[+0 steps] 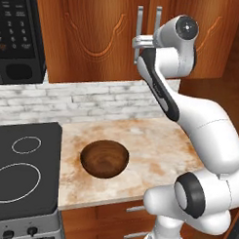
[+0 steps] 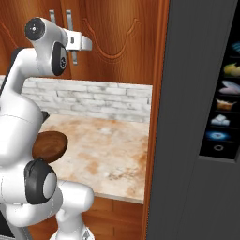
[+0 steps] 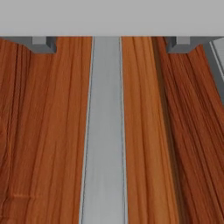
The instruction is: Open the cabinet and setup a tea strainer by placing it in the bowl upright.
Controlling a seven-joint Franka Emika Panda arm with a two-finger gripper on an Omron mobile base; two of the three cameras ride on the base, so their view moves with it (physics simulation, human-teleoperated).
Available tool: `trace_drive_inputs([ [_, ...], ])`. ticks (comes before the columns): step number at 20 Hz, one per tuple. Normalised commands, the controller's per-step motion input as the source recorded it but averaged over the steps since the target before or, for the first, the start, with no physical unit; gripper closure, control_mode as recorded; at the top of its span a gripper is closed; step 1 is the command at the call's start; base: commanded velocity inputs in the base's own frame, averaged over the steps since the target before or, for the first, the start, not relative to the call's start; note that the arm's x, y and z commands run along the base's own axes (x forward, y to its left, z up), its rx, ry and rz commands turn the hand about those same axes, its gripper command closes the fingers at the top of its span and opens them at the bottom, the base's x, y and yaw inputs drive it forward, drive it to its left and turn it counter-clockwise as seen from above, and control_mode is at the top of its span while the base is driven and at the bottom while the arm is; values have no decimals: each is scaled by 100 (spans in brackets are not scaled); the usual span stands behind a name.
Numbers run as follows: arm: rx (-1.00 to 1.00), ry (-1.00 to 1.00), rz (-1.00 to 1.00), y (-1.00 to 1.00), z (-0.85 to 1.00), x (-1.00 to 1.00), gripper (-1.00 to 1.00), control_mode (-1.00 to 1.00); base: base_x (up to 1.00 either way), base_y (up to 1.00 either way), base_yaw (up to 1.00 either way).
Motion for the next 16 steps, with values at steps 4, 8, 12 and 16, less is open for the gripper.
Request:
trace_drive_inputs([
  [4,0,0,0,0,0,37,100,-100,0,0,0],
  [8,0,0,0,0,0,29,100,-100,0,0,0],
  [12,0,0,0,0,0,25,100,-100,0,0,0],
  [16,0,0,0,0,0,19,100,-100,0,0,0],
])
